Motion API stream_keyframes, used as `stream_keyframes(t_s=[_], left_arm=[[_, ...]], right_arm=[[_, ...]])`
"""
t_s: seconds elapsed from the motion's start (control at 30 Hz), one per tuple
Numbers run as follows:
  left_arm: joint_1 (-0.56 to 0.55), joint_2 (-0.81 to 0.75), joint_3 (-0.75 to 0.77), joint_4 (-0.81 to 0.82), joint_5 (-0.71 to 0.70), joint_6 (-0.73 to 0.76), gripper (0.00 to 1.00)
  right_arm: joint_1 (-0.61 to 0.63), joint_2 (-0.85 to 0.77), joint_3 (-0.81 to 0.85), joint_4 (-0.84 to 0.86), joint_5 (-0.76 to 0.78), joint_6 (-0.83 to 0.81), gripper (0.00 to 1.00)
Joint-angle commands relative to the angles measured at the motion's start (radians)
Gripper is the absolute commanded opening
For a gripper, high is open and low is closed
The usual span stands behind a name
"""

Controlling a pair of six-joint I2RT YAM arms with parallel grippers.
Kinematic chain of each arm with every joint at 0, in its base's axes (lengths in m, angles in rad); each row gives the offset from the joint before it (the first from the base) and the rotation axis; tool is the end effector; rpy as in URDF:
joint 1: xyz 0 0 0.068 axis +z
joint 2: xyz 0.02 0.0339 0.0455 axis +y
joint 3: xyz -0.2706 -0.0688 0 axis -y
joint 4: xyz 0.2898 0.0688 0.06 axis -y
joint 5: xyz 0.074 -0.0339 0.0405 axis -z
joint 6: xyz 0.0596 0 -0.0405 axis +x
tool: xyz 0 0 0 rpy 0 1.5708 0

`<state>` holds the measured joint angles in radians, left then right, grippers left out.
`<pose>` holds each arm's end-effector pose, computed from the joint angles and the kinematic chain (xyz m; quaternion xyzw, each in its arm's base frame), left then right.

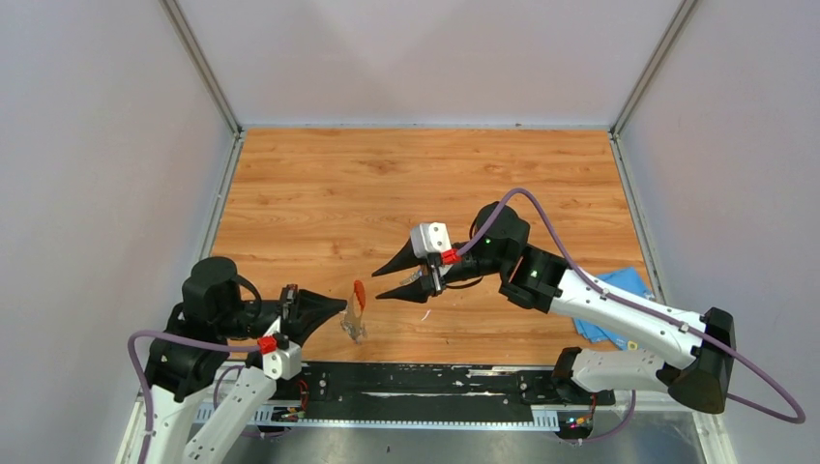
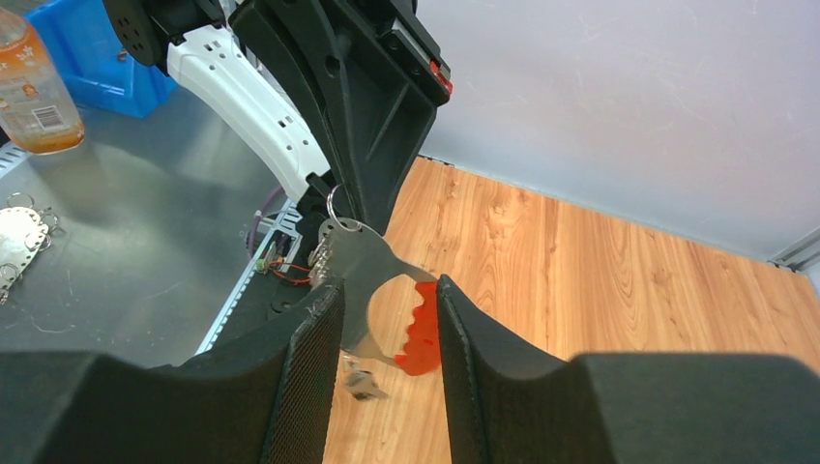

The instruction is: Put the keys on the keyring

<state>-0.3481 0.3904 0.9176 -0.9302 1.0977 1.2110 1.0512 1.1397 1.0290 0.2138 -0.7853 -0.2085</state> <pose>0.0600 -0.0782 0.3745 0.7049 0.3041 -0.1987 0.6092 0.1209 0.2962 0.3989 -0.5941 0.3327 0.5145 0.5213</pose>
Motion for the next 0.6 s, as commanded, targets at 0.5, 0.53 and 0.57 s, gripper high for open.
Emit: stream_keyframes(t_s=[0.5, 0.53, 0.57], left_arm=[[0.006, 0.155, 0.026, 0.272, -0.156, -0.776, 0.0], [0.006, 0.138, 0.012, 0.311, -0.176, -0.808, 0.0], [0.006, 0.119, -0.007, 0.353, -0.193, -0.844, 0.0]], right_arm=[[0.049, 0.046, -0.033, 0.09, 0.148, 0.1, 0.41], [0.046, 0.039, -0.039, 0.075, 0.2, 0.1, 0.43], [0.038, 0.031, -0.047, 0.057, 0.263, 0.11, 0.45]])
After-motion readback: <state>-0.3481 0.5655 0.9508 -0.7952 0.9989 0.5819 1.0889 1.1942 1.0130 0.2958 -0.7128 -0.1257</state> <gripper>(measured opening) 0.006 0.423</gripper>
